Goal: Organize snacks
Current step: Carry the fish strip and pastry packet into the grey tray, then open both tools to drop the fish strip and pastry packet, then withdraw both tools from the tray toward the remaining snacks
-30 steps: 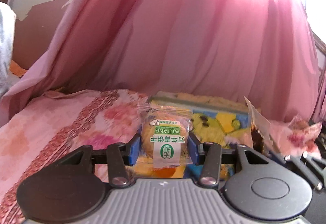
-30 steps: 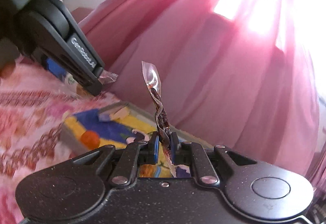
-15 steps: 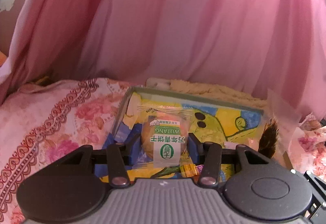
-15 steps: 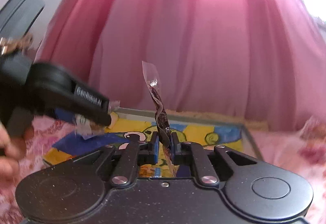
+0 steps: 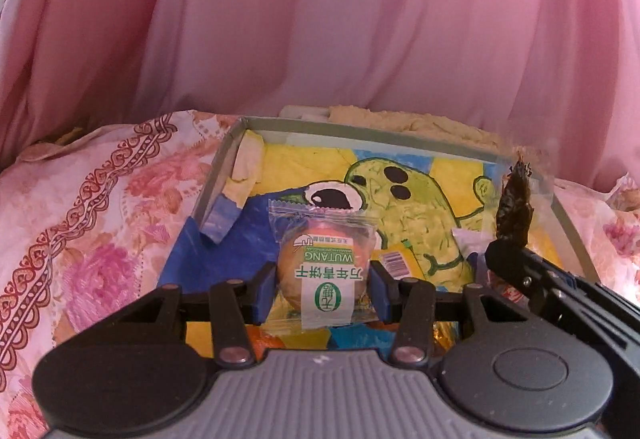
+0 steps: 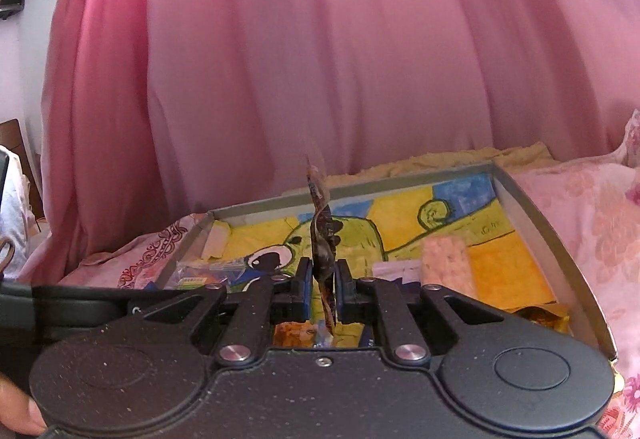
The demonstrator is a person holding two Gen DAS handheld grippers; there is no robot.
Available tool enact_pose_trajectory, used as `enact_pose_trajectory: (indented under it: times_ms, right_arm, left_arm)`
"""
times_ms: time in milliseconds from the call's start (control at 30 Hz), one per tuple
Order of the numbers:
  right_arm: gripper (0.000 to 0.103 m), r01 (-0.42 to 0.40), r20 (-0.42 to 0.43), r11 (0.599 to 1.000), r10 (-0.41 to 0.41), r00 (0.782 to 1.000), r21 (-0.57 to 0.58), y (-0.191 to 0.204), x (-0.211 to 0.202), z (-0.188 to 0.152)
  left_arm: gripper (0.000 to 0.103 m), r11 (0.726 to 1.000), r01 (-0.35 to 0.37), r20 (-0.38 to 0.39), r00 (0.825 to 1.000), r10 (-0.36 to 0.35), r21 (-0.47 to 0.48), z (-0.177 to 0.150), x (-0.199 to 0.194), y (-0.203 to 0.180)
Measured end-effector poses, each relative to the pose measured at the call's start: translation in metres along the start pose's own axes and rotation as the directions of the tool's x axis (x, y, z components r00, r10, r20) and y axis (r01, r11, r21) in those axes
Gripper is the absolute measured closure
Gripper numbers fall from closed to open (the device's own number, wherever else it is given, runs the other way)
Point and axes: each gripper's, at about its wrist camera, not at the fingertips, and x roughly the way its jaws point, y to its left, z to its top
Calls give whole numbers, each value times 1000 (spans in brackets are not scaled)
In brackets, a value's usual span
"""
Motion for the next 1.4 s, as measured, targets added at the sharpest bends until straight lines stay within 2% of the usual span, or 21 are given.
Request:
enact_pose_trajectory:
  times_ms: [300,333,500,567,633,700,833,1033,1233,1400]
  right_arm:
    - [88,40,-25,999,-41,999,-36,2,2,-2]
    - [85,42,-24,998,-43,999,-40,2,1,-3]
    - [83,62,-2,996,-62,998,-71,4,-2,0]
    - [76,71,5,995,-71,997,-67,2,-4,1]
    - [70,78,13,995,-78,997,-65,1,-6,3]
    - [65,89,24,994,-88,996,-69,0,-10,5]
    - [47,119,59,990,-115,992,-81,-2,-24,11]
    - [30,145,116,985,-135,984,-89,-7,-62,20]
    - [12,146,175,985,-129,976,-92,-9,-109,25]
    - [2,154,231,983,-129,964,-95,-6,-151,21]
  left_arm:
    - [51,1000,2,0,1000,-2,-1,2,-1,-1]
    - [51,1000,0,-3,1000,0,-4,2,0,-1]
    - [50,1000,-12,-13,1000,11,-20,5,-1,1]
    - [44,999,-12,-3,1000,12,-39,6,-4,3]
    - [28,998,-12,12,1000,12,-60,7,-8,6]
    - [22,997,-9,35,999,12,-81,8,-15,9]
    - [15,994,-5,75,997,13,-110,13,-33,14]
    - [1,992,-8,180,983,31,-128,17,-72,19]
    - [0,994,4,247,969,23,-109,11,-114,17]
    - [0,995,13,288,957,15,-95,-6,-146,13]
